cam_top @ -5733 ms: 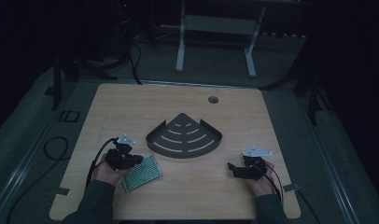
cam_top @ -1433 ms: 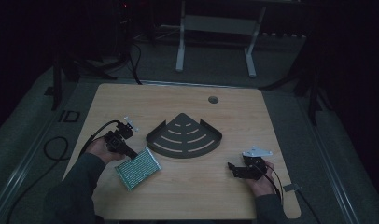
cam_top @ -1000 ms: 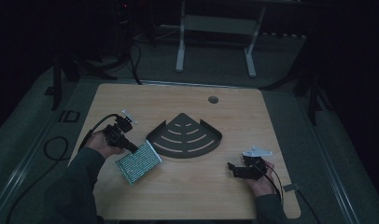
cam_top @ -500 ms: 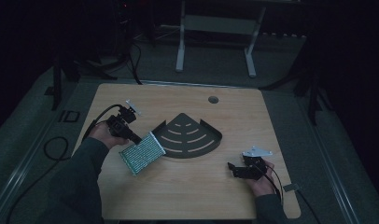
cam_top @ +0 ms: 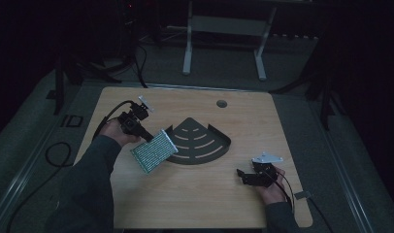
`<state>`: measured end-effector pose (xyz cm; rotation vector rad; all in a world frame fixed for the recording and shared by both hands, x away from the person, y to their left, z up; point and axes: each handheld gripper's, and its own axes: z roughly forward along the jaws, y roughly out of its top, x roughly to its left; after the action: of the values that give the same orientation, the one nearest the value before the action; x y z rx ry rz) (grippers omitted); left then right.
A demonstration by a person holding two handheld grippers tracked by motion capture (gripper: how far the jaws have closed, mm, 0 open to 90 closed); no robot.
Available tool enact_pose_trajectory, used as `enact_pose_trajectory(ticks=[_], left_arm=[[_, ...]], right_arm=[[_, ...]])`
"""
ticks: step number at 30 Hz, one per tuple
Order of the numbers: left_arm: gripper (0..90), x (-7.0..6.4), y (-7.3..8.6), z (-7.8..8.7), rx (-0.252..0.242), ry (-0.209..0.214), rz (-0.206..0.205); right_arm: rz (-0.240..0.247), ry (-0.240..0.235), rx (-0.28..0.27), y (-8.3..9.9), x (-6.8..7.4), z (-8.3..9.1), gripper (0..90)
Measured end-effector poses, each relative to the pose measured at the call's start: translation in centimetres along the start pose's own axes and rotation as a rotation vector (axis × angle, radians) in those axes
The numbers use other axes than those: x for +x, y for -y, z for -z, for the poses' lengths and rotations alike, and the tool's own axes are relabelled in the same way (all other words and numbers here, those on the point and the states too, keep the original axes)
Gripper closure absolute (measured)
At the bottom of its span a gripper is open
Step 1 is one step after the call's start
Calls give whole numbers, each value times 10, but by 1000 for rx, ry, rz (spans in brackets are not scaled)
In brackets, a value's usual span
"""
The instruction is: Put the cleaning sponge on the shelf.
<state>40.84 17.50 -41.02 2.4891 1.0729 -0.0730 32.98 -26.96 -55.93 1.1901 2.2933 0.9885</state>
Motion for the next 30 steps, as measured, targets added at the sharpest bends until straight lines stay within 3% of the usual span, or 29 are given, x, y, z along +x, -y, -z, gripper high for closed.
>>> enact_pose_trajectory(ticks=[20, 30], left_arm=[[900, 0, -30, 2, -19, -32, -7], [900, 3, -37, -9, -35, -42, 13]], right_arm=[[-1, -1, 0, 0, 0, 0, 200], [0, -1, -1, 0, 0, 0, 200]])
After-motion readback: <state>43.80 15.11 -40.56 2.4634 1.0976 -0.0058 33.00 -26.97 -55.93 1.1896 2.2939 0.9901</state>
